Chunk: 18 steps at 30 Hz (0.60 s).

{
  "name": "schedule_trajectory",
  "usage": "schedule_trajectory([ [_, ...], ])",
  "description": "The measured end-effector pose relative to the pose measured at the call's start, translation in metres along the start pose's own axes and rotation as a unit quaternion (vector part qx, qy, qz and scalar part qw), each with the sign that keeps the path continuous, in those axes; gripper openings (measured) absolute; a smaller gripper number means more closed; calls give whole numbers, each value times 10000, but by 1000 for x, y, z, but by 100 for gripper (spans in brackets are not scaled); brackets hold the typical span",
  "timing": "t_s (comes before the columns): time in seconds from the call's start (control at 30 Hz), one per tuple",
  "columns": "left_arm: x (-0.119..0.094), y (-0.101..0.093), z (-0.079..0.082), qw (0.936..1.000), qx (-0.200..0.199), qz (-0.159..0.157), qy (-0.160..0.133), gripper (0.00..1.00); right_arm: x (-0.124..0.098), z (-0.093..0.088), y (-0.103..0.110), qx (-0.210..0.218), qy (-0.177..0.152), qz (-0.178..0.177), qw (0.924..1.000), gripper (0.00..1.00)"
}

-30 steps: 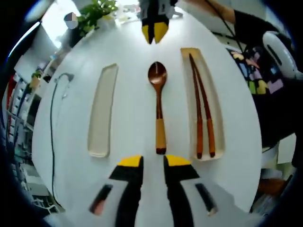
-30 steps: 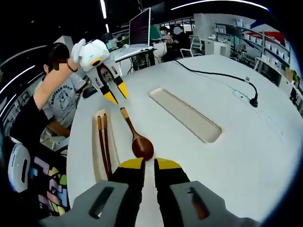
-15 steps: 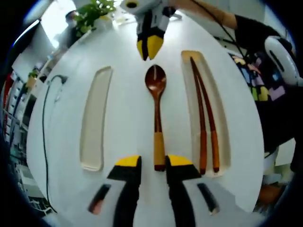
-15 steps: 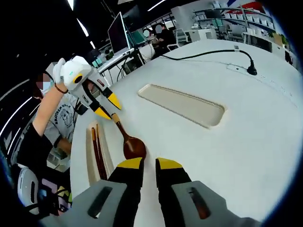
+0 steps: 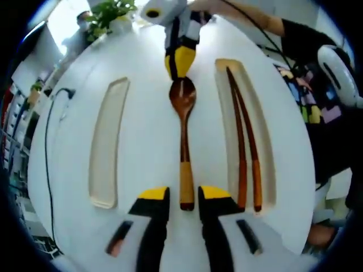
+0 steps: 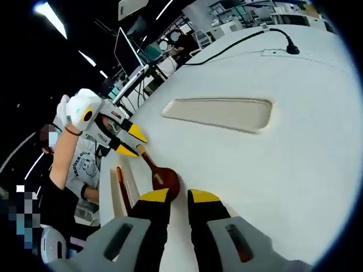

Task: Arrange the utensils inside the cutlery case until each visible utensil rests in its matching compartment.

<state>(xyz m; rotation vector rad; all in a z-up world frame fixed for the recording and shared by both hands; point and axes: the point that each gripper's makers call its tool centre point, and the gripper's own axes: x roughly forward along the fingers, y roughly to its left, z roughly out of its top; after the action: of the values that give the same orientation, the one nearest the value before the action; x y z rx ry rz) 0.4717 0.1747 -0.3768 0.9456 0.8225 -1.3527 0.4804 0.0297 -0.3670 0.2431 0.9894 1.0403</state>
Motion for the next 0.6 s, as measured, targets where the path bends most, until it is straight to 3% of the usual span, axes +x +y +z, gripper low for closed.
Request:
schedule_trajectory([
  [0.13, 0, 1, 0, 9999, -108, -55, -6, 20, 1, 11, -3, 122, -1, 121, 9999, 11],
  [0.6, 1, 0, 1, 9989, -410, -187, 111, 18, 4, 13, -1, 434, 67, 209, 9988, 6],
])
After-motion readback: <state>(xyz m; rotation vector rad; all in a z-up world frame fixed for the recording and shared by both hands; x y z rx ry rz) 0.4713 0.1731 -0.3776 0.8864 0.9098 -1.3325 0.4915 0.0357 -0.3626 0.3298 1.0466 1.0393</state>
